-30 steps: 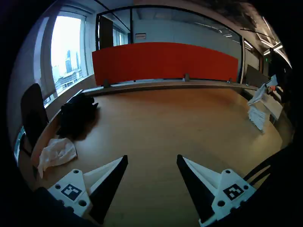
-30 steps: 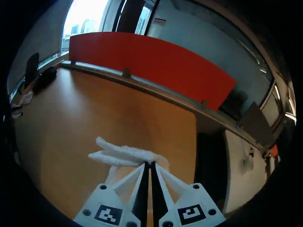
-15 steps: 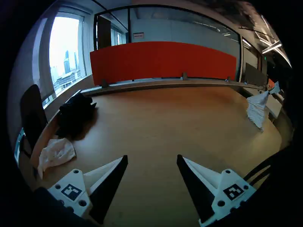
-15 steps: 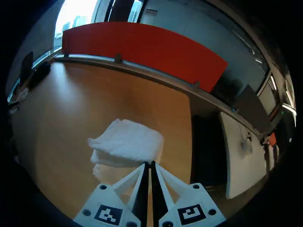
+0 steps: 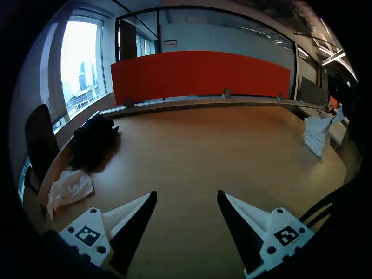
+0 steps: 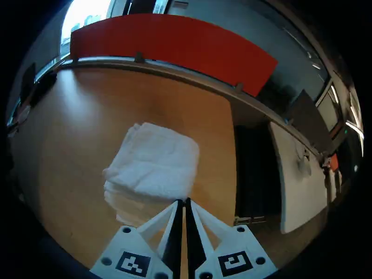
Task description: Fold towel
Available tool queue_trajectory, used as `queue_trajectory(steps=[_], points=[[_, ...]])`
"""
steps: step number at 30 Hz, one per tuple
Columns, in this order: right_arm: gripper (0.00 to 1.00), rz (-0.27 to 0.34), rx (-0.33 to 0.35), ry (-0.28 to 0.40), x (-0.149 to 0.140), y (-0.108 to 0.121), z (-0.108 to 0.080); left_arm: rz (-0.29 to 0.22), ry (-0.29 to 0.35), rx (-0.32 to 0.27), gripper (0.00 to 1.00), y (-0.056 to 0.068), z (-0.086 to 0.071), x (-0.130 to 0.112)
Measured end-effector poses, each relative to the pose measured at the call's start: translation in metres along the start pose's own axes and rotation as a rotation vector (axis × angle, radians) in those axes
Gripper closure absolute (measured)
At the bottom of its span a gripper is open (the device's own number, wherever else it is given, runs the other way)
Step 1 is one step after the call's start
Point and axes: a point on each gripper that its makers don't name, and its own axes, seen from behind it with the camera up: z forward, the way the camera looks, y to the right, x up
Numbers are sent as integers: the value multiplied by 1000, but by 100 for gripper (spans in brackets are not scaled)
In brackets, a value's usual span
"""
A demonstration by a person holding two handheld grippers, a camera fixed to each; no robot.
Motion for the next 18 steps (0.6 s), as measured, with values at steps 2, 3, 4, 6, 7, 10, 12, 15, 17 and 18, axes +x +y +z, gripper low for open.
queue_trajectory(steps=[2,3,4,6,7,10,12,15,17,18], points=[[96,3,1,-12,-5,0,2,1,0,1,4,0,0,0],[96,4,1,-18,-7,-1,4,2,-1,1,4,0,0,0],[96,6,1,-24,-10,-1,5,3,-1,1,4,0,0,0],[96,8,1,-34,-14,-1,7,4,-1,2,4,-1,0,0],[96,10,0,-40,-16,-1,8,5,-2,2,4,-1,-1,0],[96,15,0,-56,-23,-1,10,5,-2,3,4,-1,-1,0],[96,18,1,-65,-26,-1,12,4,-2,4,4,-1,-1,-1],[96,23,0,-75,-30,-2,14,5,-3,5,4,-2,-2,0],[96,24,0,-81,-32,-1,15,8,-4,6,4,-2,-2,-1],[96,25,0,-84,-33,-1,15,9,-5,6,4,-2,-2,-1]])
